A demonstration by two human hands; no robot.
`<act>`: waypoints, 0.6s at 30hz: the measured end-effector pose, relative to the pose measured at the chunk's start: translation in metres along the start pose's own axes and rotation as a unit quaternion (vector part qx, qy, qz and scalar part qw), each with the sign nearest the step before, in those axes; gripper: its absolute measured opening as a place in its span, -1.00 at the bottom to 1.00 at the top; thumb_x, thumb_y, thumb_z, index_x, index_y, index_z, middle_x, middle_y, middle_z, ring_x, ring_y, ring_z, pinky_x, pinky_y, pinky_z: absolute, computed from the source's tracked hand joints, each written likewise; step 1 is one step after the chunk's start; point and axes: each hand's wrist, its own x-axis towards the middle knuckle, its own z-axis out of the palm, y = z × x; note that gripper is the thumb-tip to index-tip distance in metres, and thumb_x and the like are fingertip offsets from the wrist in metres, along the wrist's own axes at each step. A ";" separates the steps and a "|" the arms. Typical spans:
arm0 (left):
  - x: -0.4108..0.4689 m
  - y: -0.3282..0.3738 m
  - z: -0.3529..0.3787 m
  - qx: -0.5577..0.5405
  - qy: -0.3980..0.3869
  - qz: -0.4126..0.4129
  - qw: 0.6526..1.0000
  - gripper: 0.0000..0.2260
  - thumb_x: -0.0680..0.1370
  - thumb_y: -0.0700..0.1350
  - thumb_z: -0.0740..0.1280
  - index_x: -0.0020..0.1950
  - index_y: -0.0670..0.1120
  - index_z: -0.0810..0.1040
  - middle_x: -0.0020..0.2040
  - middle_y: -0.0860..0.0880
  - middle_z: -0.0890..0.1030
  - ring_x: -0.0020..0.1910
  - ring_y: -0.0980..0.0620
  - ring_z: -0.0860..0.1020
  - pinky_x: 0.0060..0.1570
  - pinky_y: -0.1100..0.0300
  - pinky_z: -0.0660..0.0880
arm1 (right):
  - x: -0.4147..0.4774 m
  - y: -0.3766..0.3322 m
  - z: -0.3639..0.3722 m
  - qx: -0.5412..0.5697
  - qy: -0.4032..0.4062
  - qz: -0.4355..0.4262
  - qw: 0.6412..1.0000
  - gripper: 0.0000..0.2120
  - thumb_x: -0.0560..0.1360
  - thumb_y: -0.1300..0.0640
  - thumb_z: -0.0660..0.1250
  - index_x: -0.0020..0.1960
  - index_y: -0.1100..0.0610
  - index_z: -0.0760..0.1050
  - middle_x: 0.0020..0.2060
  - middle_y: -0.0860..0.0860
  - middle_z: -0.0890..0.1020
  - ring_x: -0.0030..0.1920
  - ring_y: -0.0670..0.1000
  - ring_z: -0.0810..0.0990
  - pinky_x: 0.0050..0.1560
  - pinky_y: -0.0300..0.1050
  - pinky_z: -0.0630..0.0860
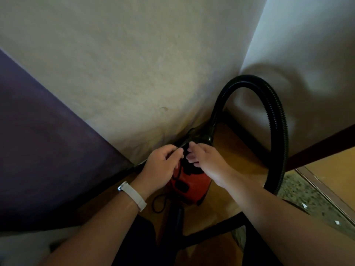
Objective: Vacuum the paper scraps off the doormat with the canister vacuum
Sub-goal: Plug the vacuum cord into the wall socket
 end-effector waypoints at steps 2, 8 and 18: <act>-0.005 0.005 -0.004 0.006 -0.014 0.024 1.000 -0.75 0.65 -0.07 0.25 -0.20 -0.05 0.56 -0.40 0.01 0.50 -0.38 0.09 0.47 -0.32 0.16 0.40 | -0.001 -0.020 0.011 0.138 -0.023 0.034 0.990 -0.67 0.68 -0.11 0.11 0.06 0.05 0.56 -0.01 0.03 0.66 0.08 0.07 0.64 0.22 0.08 0.55; -0.014 0.006 -0.015 -0.027 -0.011 0.039 0.999 -0.74 0.66 -0.10 0.21 -0.21 -0.05 0.53 -0.43 0.10 0.46 -0.41 0.15 0.39 -0.34 0.28 0.33 | -0.005 -0.048 0.011 0.404 -0.048 0.056 0.912 -0.69 0.64 0.10 0.08 0.09 0.26 0.53 -0.16 0.15 0.57 -0.09 0.15 0.57 -0.02 0.06 0.54; -0.032 0.004 -0.034 -0.032 0.051 0.034 0.998 -0.71 0.66 -0.06 0.21 -0.21 -0.10 0.55 -0.44 0.05 0.41 -0.44 0.11 0.35 -0.38 0.25 0.30 | -0.015 -0.068 -0.002 0.281 -0.018 0.000 0.959 -0.76 0.65 0.11 0.22 -0.18 0.10 0.28 -0.43 -0.02 0.26 -0.44 -0.01 0.27 -0.37 -0.08 0.27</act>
